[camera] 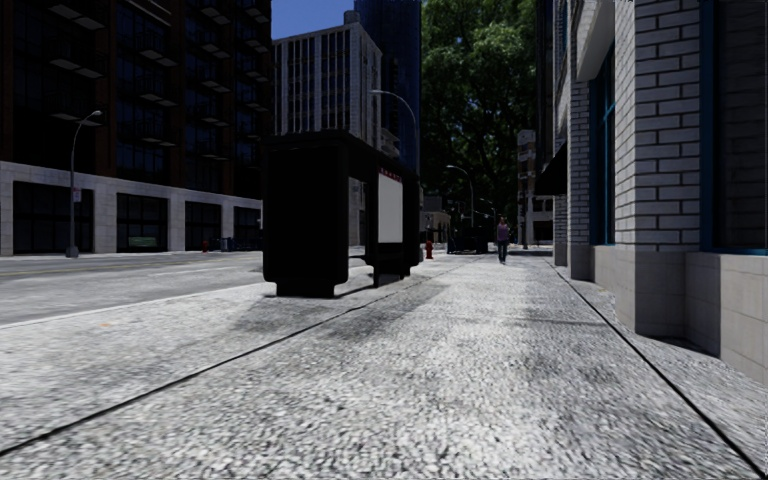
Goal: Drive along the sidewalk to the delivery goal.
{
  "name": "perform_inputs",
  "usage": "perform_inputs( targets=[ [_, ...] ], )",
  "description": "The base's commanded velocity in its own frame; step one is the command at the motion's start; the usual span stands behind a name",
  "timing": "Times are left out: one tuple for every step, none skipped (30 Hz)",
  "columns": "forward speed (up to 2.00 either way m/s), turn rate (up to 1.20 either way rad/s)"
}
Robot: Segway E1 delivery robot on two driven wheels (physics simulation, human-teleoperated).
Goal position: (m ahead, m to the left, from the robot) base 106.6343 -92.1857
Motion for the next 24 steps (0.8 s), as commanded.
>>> perform_inputs(
  targets=[
    [1.95,-0.32],
    [1.95,-0.32],
    [1.96,-0.33],
    [1.96,-0.33],
    [1.96,-0.33],
    [1.96,-0.33],
    [1.96,-0.31],
    [1.96,-0.3],
    [1.96,-0.3],
    [1.96,-0.3],
    [1.96,-0.3],
    [1.96,-0.3],
    [1.96,-0.3],
    [1.96,-0.3],
    [1.96,-0.28],
    [1.96,-0.12],
    [1.96,-0.01],
    [1.96,-0.01],
    [1.96,0.0],
    [1.96,0.0],
    [1.96,0.0],
    [1.96,0.0],
    [1.96,0.0],
    [1.96,0.0]
  ],
)
